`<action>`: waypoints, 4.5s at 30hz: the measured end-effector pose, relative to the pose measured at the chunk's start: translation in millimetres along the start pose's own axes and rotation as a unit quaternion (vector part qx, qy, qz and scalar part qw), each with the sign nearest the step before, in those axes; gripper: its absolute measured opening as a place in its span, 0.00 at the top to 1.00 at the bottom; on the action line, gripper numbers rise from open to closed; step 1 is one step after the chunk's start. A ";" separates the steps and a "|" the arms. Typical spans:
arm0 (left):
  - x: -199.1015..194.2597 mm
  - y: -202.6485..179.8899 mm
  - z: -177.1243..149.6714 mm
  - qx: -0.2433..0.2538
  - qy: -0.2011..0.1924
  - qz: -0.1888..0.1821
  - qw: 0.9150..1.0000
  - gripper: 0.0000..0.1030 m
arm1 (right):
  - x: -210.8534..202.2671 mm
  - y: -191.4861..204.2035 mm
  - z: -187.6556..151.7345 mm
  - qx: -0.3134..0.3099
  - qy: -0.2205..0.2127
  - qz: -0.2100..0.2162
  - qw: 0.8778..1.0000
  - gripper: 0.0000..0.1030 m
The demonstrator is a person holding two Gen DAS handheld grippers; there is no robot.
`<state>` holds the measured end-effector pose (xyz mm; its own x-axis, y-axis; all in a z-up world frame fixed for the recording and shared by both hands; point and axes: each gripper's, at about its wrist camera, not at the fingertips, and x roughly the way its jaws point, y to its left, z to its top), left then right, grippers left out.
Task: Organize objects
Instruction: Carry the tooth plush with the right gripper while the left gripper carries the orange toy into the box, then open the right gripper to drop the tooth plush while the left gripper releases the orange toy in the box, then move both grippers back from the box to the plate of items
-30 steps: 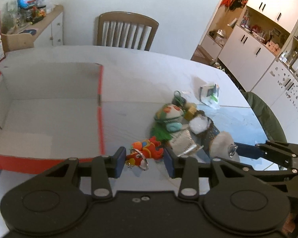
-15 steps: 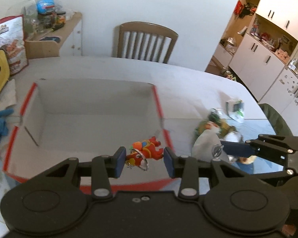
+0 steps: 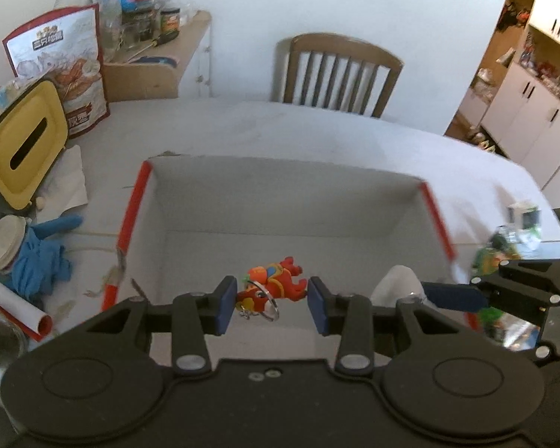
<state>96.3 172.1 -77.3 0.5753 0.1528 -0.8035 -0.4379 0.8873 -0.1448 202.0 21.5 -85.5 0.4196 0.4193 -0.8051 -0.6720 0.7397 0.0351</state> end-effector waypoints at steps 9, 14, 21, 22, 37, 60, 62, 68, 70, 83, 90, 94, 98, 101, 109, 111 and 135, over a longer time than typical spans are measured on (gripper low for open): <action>42.0 21.0 4.0 0.012 0.036 0.011 0.999 0.61 | 62.7 11.0 17.2 0.010 0.051 0.020 0.998 0.55; 57.7 27.4 3.0 0.011 0.064 0.005 0.998 0.61 | 87.5 17.8 13.4 -0.003 0.088 0.024 0.996 0.55; 72.0 26.0 0.9 0.022 0.103 0.004 0.994 0.61 | 103.6 11.9 16.2 0.011 0.139 0.028 0.990 0.55; 73.4 25.6 1.1 0.024 0.108 0.005 0.994 0.61 | 105.6 11.2 16.0 0.014 0.148 0.030 0.988 0.55; 89.0 33.5 0.3 -0.010 0.179 0.004 0.984 0.53 | 102.2 8.2 9.5 0.017 0.173 0.021 0.985 0.53; -1.5 14.0 -3.0 -0.017 0.046 -0.004 0.999 0.41 | 9.6 -11.4 9.3 0.059 0.038 0.041 0.997 0.37; -14.7 9.3 -4.7 -0.010 0.030 -0.002 0.999 0.39 | -3.7 -10.9 6.6 0.058 0.024 0.040 0.997 0.37; -39.1 -8.1 -13.2 -0.006 -0.002 -0.011 1.000 0.37 | -39.1 -6.2 -2.9 0.064 -0.025 0.041 0.997 0.37; -44.2 -10.6 -16.9 -0.007 -0.010 -0.014 1.000 0.32 | -51.0 -8.7 -9.4 0.071 -0.038 0.043 0.996 0.37; -75.2 -54.7 -34.1 0.026 -0.052 -0.020 0.998 0.19 | -117.3 -30.8 -52.1 0.103 -0.118 0.033 0.987 0.32; -87.7 -82.2 -42.4 0.039 -0.076 -0.022 0.996 0.10 | -142.8 -45.1 -78.8 0.107 -0.155 0.028 0.982 0.25; -93.8 -97.6 -45.9 0.043 -0.089 -0.025 0.995 0.03 | -156.3 -60.8 -95.5 0.120 -0.173 0.029 0.977 0.18; -95.2 -112.6 -48.5 0.044 -0.092 -0.029 0.994 0.01 | -167.2 -76.2 -108.9 0.127 -0.185 0.026 0.974 0.17; -94.9 -125.1 -50.6 0.046 -0.093 -0.034 0.994 0.01 | -173.9 -88.4 -118.2 0.134 -0.191 0.025 0.972 0.16; -88.7 -157.5 -58.8 0.052 -0.096 -0.021 0.994 0.00 | -190.0 -119.5 -140.4 0.150 -0.206 0.009 0.967 0.04; -85.9 -166.1 -60.1 0.056 -0.098 -0.019 0.993 0.00 | -193.5 -128.9 -146.7 0.155 -0.207 0.005 0.966 0.03; 17.1 -289.8 -75.1 0.083 -0.036 -0.033 0.995 0.00 | -172.3 -255.4 -226.5 0.194 -0.142 -0.072 0.968 0.01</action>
<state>181.2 -115.1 -92.4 0.6502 0.1179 -0.7506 -0.2804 0.9554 -0.0929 163.1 -358.8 -89.9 0.6799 0.3834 -0.6251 -0.3375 0.9204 0.1974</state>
